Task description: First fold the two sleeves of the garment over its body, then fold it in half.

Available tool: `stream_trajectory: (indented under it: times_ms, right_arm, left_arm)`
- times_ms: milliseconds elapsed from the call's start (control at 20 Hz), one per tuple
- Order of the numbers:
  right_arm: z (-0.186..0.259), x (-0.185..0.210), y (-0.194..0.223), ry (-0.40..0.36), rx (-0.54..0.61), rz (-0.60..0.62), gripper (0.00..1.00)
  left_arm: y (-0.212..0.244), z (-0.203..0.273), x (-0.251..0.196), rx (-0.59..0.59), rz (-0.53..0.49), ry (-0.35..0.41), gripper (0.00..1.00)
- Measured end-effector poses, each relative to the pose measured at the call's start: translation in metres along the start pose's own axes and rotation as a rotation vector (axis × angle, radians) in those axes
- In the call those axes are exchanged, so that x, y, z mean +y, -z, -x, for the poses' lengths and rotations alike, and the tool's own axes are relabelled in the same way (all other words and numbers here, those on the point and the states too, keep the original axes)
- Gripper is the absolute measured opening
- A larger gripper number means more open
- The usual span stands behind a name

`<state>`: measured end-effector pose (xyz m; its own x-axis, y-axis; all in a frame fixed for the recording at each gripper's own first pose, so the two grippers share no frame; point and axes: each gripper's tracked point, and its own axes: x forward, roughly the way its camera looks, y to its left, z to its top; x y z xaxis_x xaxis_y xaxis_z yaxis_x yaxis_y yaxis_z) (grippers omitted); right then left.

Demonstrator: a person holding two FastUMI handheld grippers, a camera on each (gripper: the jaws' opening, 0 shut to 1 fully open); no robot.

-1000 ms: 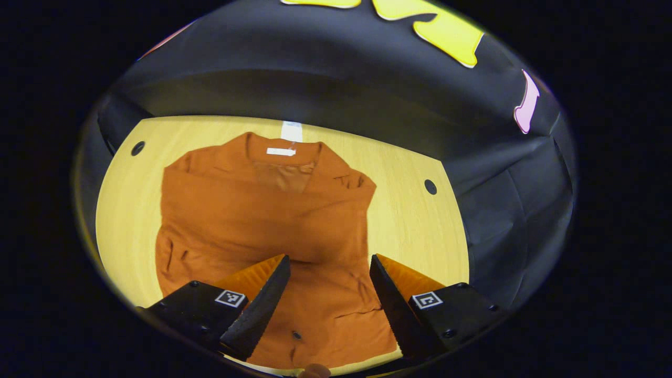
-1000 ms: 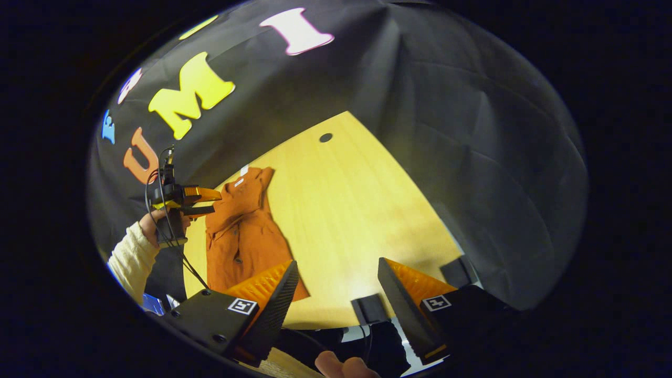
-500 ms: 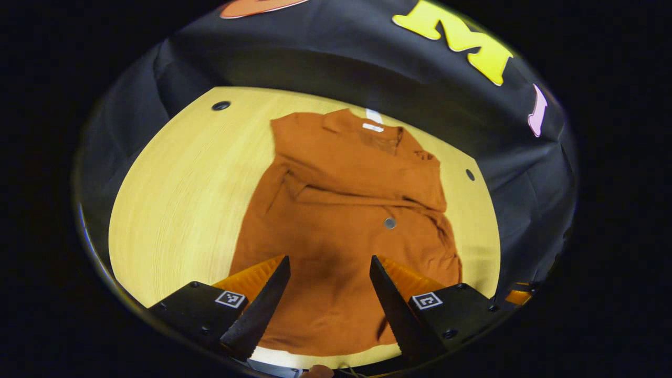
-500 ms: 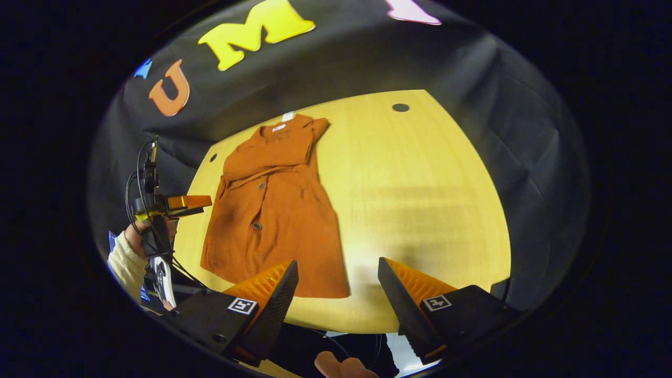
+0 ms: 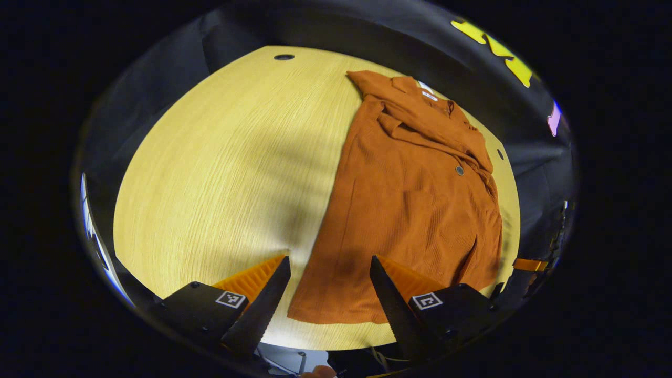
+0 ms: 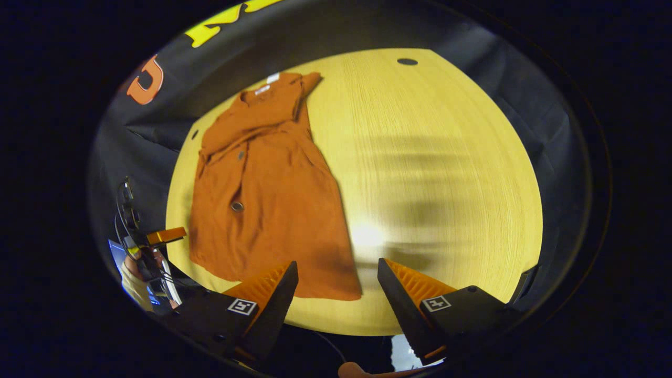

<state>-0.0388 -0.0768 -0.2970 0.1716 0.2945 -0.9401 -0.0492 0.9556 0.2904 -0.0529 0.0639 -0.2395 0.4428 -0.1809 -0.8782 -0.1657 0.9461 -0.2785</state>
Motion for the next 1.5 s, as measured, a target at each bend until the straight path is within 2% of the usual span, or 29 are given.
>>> stream_trajectory:
  times_ms: [150, 200, 350, 400, 450, 550, 600, 700, 750, 800, 850, 900, 950, 1000, 1050, 1100, 1150, 1200, 1250, 1300, 1350, 1400, 1450, 1500]
  right_arm:
    - [-0.013, -0.023, 0.012, 0.011, 0.063, 0.012, 0.97]
    - [-0.014, -0.026, 0.015, -0.004, 0.074, 0.005, 0.97]
    - [-0.021, -0.017, 0.016, -0.104, 0.12, -0.07, 0.97]
    - [-0.025, -0.014, 0.017, -0.132, 0.139, -0.085, 0.97]
    - [-0.027, -0.012, 0.015, -0.168, 0.158, -0.091, 0.92]
    - [-0.026, -0.005, 0.014, -0.231, 0.186, -0.084, 0.94]
    - [-0.025, 0.0, 0.018, -0.268, 0.214, -0.081, 0.95]
    - [-0.028, 0.015, 0.024, -0.309, 0.266, -0.106, 0.96]
    - [-0.03, 0.019, 0.026, -0.309, 0.27, -0.093, 0.95]
    - [-0.033, 0.023, 0.03, -0.302, 0.27, -0.075, 0.95]
    - [-0.032, 0.026, 0.032, -0.302, 0.269, -0.058, 0.9]
    - [-0.036, 0.03, 0.034, -0.298, 0.268, -0.042, 0.85]
    - [-0.038, 0.03, 0.034, -0.284, 0.271, -0.03, 0.81]
    - [-0.039, 0.029, 0.035, -0.268, 0.271, -0.028, 0.79]
    - [-0.042, 0.028, 0.036, -0.255, 0.276, -0.03, 0.63]
    - [-0.043, 0.029, 0.035, -0.26, 0.278, -0.04, 0.59]
    - [-0.043, 0.031, 0.034, -0.267, 0.282, -0.052, 0.46]
    - [-0.044, 0.034, 0.036, -0.276, 0.283, -0.057, 0.45]
    - [-0.046, 0.035, 0.036, -0.272, 0.278, -0.045, 0.45]
    - [-0.051, 0.031, 0.035, -0.246, 0.267, -0.023, 0.46]
    - [-0.051, 0.033, 0.036, -0.245, 0.256, -0.017, 0.31]
    - [-0.052, 0.036, 0.037, -0.245, 0.253, -0.013, 0.16]
    - [-0.052, 0.037, 0.036, -0.241, 0.246, -0.008, 0.16]
    - [-0.053, 0.039, 0.037, -0.241, 0.239, 0.0, 0.16]
  left_arm:
    - [0.016, -0.009, 0.007, 0.091, 0.057, 0.05, 0.99]
    - [0.015, -0.009, 0.007, 0.093, 0.045, 0.068, 0.99]
    - [0.031, -0.004, 0.003, 0.217, 0.01, 0.141, 0.95]
    - [0.041, -0.001, 0.001, 0.275, 0.017, 0.162, 1.0]
    - [0.051, 0.005, -0.004, 0.333, 0.016, 0.182, 0.92]
    - [0.059, 0.01, -0.009, 0.355, -0.031, 0.196, 0.9]
    - [0.065, 0.012, -0.011, 0.372, -0.043, 0.191, 0.99]
    - [0.073, 0.014, -0.012, 0.398, -0.075, 0.166, 0.84]
    - [0.071, 0.009, -0.013, 0.403, -0.095, 0.158, 0.79]
    - [0.071, 0.01, -0.018, 0.408, -0.112, 0.145, 0.79]
    - [0.07, 0.01, -0.016, 0.4, -0.13, 0.119, 0.76]
    - [0.073, 0.008, -0.007, 0.407, -0.154, 0.069, 0.89]
    - [0.068, 0.008, -0.006, 0.385, -0.175, 0.04, 0.6]
    - [0.071, 0.007, -0.005, 0.383, -0.191, 0.021, 0.59]
    - [0.073, 0.004, -0.004, 0.366, -0.209, 0.006, 0.51]
    - [0.073, 0.001, -0.005, 0.356, -0.226, -0.008, 0.49]
    - [0.073, -0.003, -0.006, 0.345, -0.234, -0.02, 0.53]
    - [0.073, -0.006, -0.007, 0.334, -0.238, -0.034, 0.48]
    - [0.072, -0.008, -0.008, 0.328, -0.241, -0.047, 0.53]
    - [0.072, -0.01, -0.01, 0.327, -0.245, -0.057, 0.53]
    - [0.071, -0.013, -0.01, 0.326, -0.247, -0.081, 0.53]
    - [0.07, -0.014, -0.013, 0.324, -0.248, -0.092, 0.45]
    - [0.069, -0.015, -0.014, 0.331, -0.252, -0.114, 0.44]
    - [0.068, -0.016, -0.016, 0.334, -0.256, -0.129, 0.37]
